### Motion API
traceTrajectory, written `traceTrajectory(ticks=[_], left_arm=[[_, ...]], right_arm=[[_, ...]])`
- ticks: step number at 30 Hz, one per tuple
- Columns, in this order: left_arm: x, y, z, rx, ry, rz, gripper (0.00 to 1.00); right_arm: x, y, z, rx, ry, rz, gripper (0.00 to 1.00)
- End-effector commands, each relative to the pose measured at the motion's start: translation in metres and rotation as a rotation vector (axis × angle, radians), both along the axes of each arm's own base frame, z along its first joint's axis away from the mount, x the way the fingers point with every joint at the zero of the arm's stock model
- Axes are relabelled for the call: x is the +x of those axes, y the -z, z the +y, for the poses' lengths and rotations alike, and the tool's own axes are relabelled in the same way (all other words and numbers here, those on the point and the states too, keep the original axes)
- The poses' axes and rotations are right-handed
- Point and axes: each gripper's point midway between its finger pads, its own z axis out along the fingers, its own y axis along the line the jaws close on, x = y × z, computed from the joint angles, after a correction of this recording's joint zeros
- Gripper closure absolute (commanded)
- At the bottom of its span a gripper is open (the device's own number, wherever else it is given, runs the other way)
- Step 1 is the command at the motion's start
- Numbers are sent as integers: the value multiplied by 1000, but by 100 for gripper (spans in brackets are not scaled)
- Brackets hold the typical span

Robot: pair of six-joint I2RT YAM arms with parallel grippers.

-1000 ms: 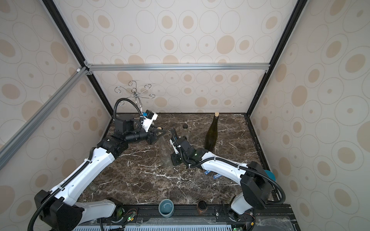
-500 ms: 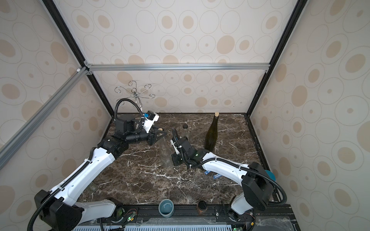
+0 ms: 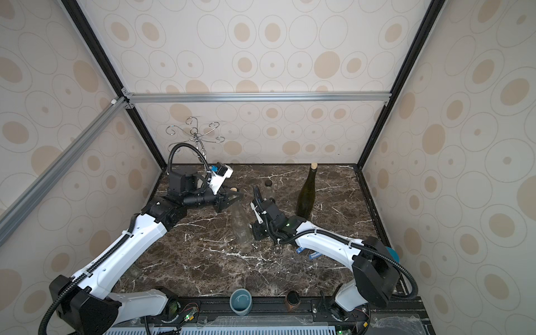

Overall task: Remove the label from the bottle
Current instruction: Tear open the label from the bottle.

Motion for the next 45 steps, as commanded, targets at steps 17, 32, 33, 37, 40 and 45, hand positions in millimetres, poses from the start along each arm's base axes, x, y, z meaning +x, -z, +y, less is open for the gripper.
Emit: traceTrajectory(ticks=[17, 32, 33, 37, 40, 45], left_arm=[[-9, 8, -8, 24, 32, 61, 92], [-14, 7, -11, 25, 46, 54, 92], [-15, 7, -12, 25, 49, 53, 92], [-17, 7, -13, 26, 57, 47, 92], [-17, 6, -14, 28, 59, 44, 92], [-19, 7, -15, 31, 65, 43, 91]], right_arm=[[1, -2, -11, 19, 27, -2, 100], [2, 2, -14, 14, 37, 3, 100], [2, 2, -14, 14, 38, 4, 100], [3, 4, -15, 12, 40, 6, 100], [4, 5, -15, 9, 42, 6, 100], [4, 7, -16, 7, 44, 10, 100]])
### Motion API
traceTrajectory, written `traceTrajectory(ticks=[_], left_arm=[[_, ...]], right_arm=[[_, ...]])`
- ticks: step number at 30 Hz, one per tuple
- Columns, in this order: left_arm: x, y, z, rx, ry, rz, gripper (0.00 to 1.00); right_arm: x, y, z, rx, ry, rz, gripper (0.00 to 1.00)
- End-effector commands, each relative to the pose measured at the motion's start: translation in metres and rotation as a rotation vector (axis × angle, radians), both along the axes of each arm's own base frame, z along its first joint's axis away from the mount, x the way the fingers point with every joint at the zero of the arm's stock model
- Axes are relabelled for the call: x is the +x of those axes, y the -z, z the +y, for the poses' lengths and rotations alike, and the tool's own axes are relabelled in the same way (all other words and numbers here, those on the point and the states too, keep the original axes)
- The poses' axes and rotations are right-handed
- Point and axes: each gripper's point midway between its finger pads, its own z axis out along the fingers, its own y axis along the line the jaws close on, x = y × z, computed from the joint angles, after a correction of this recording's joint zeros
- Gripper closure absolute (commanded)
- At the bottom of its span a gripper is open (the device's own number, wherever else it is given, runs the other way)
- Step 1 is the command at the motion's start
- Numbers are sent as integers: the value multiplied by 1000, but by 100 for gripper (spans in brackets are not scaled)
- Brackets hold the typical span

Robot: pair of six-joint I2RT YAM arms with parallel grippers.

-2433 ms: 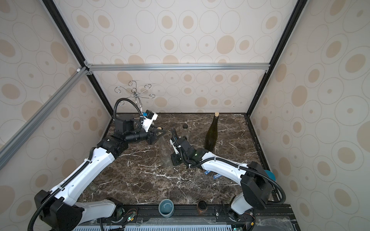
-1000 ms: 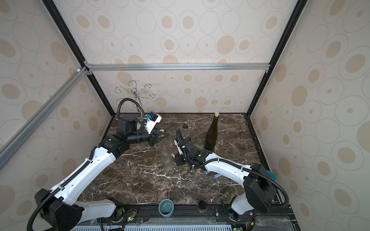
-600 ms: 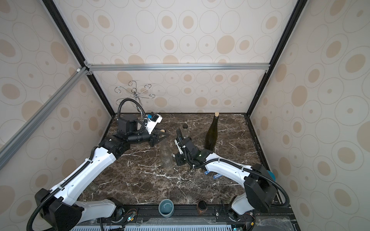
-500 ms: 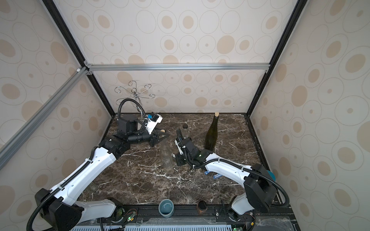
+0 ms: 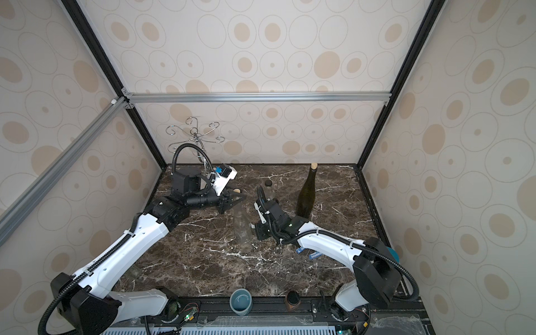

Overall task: Remove the label from the bottle
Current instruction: Tear open the label from the bottle.

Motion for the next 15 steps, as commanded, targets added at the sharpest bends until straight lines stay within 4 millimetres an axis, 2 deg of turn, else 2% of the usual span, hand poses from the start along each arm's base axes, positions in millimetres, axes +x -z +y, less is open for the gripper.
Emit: traceTrajectory(ticks=[1, 15], left_arm=[[-13, 7, -4, 18, 39, 56, 91], [-14, 8, -7, 26, 43, 53, 91]], right_arm=[[1, 1, -5, 4, 15, 0, 100], [2, 9, -10, -3, 28, 13, 100]])
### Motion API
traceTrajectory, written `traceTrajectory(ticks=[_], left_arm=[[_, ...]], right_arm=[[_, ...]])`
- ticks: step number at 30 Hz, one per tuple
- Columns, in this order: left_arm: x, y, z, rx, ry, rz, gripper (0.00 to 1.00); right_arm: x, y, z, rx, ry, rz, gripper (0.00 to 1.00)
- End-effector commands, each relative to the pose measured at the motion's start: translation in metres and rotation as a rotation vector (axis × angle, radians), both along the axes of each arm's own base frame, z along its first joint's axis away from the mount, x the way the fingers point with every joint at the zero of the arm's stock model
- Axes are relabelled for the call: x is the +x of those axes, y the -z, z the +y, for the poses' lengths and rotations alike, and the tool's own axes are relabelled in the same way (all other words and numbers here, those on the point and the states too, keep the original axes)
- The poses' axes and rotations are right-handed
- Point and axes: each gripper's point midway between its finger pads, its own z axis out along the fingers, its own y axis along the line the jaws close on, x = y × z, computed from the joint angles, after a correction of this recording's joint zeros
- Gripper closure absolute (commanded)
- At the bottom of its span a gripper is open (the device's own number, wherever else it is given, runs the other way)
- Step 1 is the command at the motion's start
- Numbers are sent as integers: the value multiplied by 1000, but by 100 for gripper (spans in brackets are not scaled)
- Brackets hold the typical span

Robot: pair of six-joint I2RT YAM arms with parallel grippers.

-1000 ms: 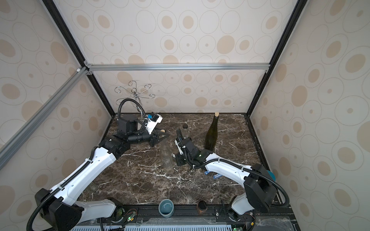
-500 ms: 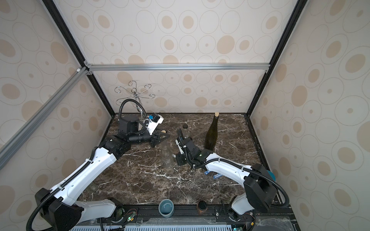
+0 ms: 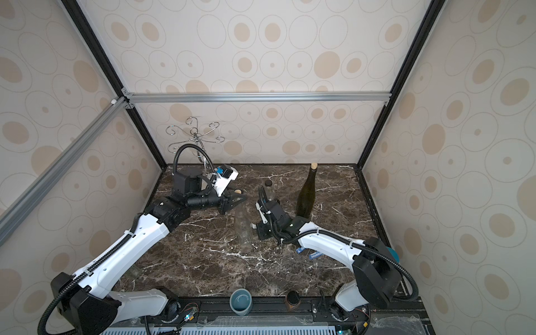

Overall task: Remove the label from the bottle
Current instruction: Tear open the label from the bottle.

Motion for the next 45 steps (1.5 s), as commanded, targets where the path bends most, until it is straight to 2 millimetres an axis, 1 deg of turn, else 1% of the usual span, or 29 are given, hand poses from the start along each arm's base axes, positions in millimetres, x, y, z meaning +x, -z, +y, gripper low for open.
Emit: traceTrajectory(ticks=[1, 26, 45], left_arm=[[-11, 8, -4, 26, 33, 54, 91], [-16, 5, -11, 36, 45, 51, 91], [-18, 3, -16, 42, 49, 48, 91]], right_arm=[[1, 3, -5, 4, 16, 6, 100], [8, 14, -13, -6, 35, 29, 100], [8, 26, -23, -12, 53, 55, 100]])
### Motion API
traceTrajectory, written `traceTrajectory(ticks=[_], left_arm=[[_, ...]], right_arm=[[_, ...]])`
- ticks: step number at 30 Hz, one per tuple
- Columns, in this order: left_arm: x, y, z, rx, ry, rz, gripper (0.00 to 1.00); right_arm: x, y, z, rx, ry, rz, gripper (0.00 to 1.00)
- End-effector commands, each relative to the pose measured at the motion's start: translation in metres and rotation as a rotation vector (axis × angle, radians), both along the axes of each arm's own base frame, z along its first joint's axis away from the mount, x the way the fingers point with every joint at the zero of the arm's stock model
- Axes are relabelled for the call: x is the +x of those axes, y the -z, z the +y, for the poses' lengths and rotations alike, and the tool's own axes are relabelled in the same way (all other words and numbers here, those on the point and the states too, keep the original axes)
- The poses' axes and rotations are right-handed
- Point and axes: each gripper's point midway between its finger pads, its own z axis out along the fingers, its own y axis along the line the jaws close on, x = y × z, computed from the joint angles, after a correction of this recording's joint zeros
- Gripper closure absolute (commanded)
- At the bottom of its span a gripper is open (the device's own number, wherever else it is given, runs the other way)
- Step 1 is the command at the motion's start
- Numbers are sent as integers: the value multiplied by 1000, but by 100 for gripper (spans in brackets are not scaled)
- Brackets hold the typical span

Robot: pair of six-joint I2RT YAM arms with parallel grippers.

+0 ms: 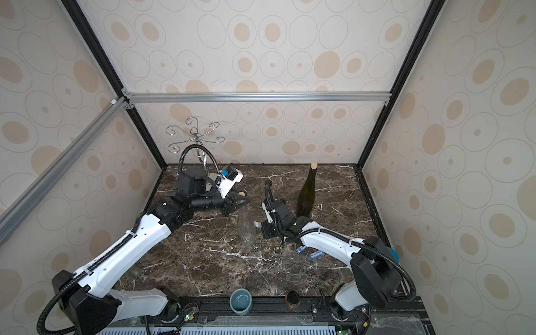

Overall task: Remove the label from the bottle
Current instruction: Tear open the label from the bottle.

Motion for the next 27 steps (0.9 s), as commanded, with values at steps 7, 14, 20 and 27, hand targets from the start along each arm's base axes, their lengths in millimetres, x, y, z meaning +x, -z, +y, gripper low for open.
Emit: traceTrajectory(ticks=[7, 14, 20, 27], left_arm=[[-8, 2, -3, 27, 24, 31, 91], [-7, 4, -5, 32, 28, 40, 91], [-8, 2, -4, 29, 25, 31, 91], [-8, 2, -2, 34, 21, 29, 91]], right_arm=[[-1, 10, -4, -10, 7, 24, 100], [0, 11, -8, -8, 17, 26, 100], [1, 14, -9, -8, 21, 34, 100], [1, 15, -13, -8, 31, 37, 100]])
